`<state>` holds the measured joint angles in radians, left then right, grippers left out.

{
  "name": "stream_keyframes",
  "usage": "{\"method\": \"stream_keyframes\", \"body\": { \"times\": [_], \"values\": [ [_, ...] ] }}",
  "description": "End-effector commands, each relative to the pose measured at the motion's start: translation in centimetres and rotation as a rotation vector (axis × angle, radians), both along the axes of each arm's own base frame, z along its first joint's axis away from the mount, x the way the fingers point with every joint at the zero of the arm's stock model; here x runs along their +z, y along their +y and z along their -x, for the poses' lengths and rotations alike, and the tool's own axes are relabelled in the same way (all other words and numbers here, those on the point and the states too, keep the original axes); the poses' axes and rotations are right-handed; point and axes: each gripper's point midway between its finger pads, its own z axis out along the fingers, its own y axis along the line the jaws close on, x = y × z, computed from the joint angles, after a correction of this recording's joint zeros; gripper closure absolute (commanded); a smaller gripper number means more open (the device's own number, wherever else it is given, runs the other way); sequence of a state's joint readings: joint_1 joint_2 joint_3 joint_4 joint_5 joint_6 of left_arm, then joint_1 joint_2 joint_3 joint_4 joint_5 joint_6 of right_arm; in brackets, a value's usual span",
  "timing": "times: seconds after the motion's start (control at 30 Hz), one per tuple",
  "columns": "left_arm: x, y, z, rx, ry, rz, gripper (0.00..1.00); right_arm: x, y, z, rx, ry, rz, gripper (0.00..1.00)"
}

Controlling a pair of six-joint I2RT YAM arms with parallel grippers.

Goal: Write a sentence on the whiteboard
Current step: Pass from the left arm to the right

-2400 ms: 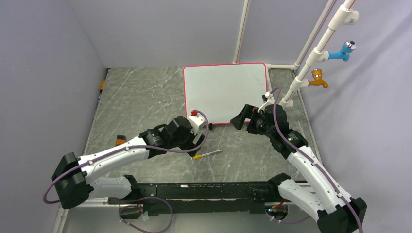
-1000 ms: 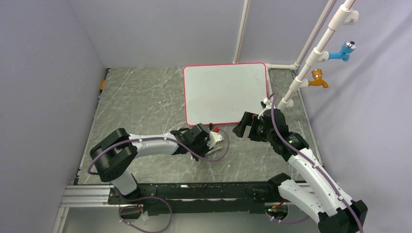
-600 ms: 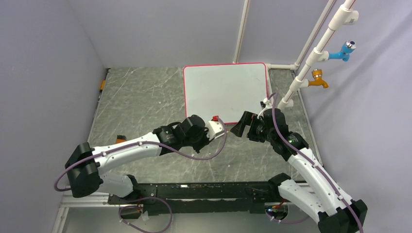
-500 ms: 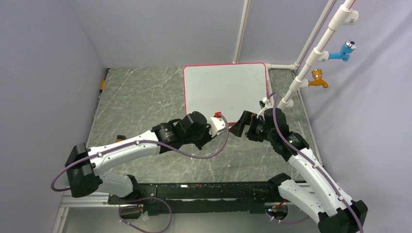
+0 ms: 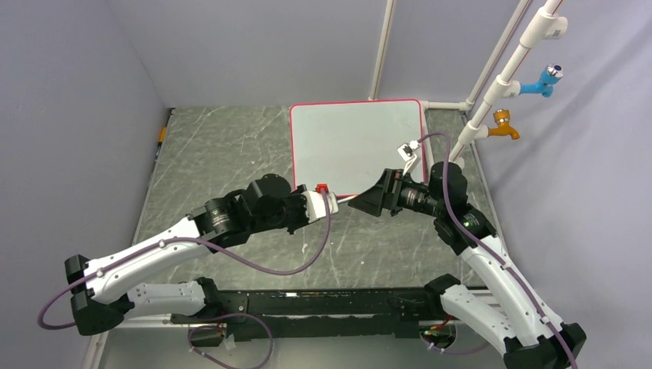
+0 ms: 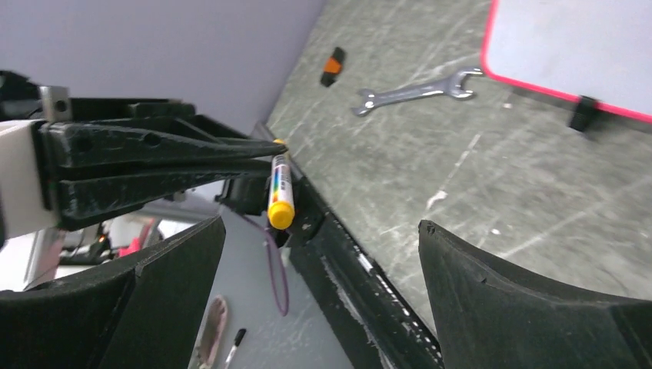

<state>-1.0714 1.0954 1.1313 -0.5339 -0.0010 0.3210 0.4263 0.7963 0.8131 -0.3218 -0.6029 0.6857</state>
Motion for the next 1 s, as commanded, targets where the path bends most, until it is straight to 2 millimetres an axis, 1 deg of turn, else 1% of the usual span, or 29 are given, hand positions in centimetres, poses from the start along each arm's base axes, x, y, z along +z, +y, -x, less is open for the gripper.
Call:
{"method": "stream_keyframes", "body": {
  "times": [0.0, 0.07, 0.13, 0.27, 0.37, 0.47, 0.57, 0.77, 0.97],
  "values": [
    [1.7, 0.6, 0.3, -0.082, -0.129, 0.0, 1.0, 5.2, 1.8, 2.1, 0.189, -0.105, -0.131, 0.01],
    [2.3, 0.8, 0.1, -0.082, -0.151, -0.013, 1.0, 5.5, 2.0, 2.3, 0.211, -0.108, -0.138, 0.02],
    [2.4, 0.8, 0.0, -0.096, -0.173, -0.029, 1.0, 5.4, 2.2, 2.2, 0.226, -0.105, -0.145, 0.05],
    [3.2, 0.5, -0.2, -0.09, -0.21, 0.027, 1.0, 4.6, 2.7, 2.0, 0.258, -0.068, -0.159, 0.19],
    [2.9, 0.4, -0.3, -0.09, -0.21, 0.023, 1.0, 4.0, 3.1, 1.8, 0.269, -0.049, -0.164, 0.27],
    [2.3, 0.3, -0.3, -0.087, -0.201, 0.026, 1.0, 3.8, 3.4, 1.7, 0.274, -0.046, -0.16, 0.31],
    [2.0, 0.1, -0.3, -0.088, -0.191, 0.028, 1.0, 3.6, 3.8, 1.6, 0.279, -0.039, -0.154, 0.33],
    [1.9, -0.3, -0.1, -0.1, -0.176, 0.039, 1.0, 3.0, 4.6, 2.3, 0.301, -0.022, -0.143, 0.36],
    [2.0, -0.5, 0.9, -0.161, -0.167, 0.047, 1.0, 2.4, 5.1, 2.9, 0.331, 0.006, -0.13, 0.46]
  ]
}}
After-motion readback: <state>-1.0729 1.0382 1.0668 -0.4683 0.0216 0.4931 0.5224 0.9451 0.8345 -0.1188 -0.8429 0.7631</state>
